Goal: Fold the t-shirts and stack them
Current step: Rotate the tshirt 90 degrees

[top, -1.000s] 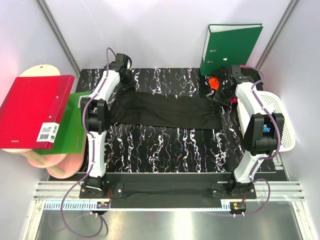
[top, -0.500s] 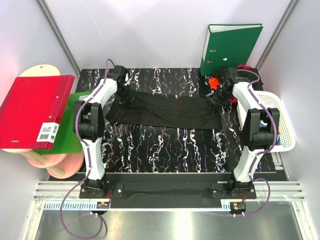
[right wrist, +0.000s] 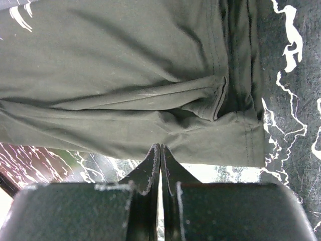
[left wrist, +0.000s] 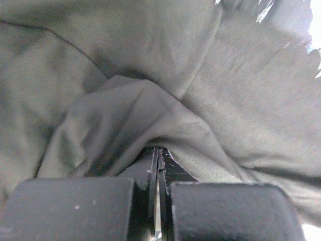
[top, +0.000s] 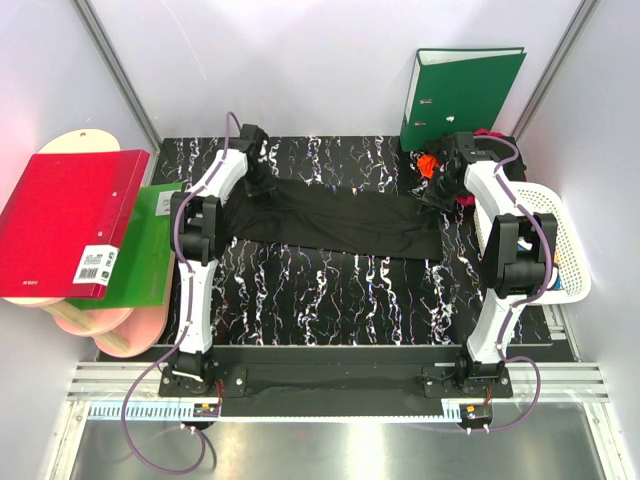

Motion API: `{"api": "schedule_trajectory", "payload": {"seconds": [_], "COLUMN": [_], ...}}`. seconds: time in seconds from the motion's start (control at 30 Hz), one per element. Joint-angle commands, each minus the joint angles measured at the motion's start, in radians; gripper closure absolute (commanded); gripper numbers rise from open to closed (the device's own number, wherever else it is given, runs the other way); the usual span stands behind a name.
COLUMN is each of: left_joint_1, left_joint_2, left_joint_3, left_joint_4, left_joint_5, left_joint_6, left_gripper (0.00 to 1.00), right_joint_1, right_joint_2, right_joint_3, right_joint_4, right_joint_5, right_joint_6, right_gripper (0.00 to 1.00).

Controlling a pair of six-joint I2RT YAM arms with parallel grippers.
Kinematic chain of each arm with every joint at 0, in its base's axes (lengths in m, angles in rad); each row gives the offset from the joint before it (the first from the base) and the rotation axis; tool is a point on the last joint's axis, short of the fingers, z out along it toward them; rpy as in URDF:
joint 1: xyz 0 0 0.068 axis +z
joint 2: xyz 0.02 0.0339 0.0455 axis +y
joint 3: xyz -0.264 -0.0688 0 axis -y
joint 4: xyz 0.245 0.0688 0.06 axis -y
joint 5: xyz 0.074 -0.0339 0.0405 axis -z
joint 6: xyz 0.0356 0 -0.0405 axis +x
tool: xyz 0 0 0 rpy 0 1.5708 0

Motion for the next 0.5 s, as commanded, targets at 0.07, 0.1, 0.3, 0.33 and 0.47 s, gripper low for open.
{"api": "schedule_trajectory", "payload": {"seconds": [0.07,0.1,0.3,0.33,0.47], "left_joint_1": [-0.002,-0.001,0.000,0.000,0.006], "left_joint_2": [-0.035,-0.044,-0.064,-0.068,-0.194], "left_joint_3": [0.167,0.170,0.141,0.128,0.037], "left_joint_4": [0.048,0.054,0.102,0.100,0.119], "left_joint_5": [-0.084,-0.122,-0.094,-0.071,-0.081], "left_joint_6": [-0.055,-0.066,-0.049,-0.043,-0.020], "left_gripper": [1.00,1.00,1.00,1.00,1.00], "right_joint_1": [0.007,0.007,0.008,0.007,0.008], "right_joint_2": [-0.003,-0.005,0.000,0.000,0.005], "right_joint_3": [0.034,0.027,0.013,0.014,0.019], "right_joint_4": [-0.026,-0.027,-0.028,-0.028,-0.031], "right_joint_5": [-0.015,-0.014,-0.031,-0.031,-0.032], "right_joint_6": [-0.011,-0.010,-0.010,-0.013,-0.017], "right_gripper": [0.96,0.96,0.96,0.96,0.95]}}
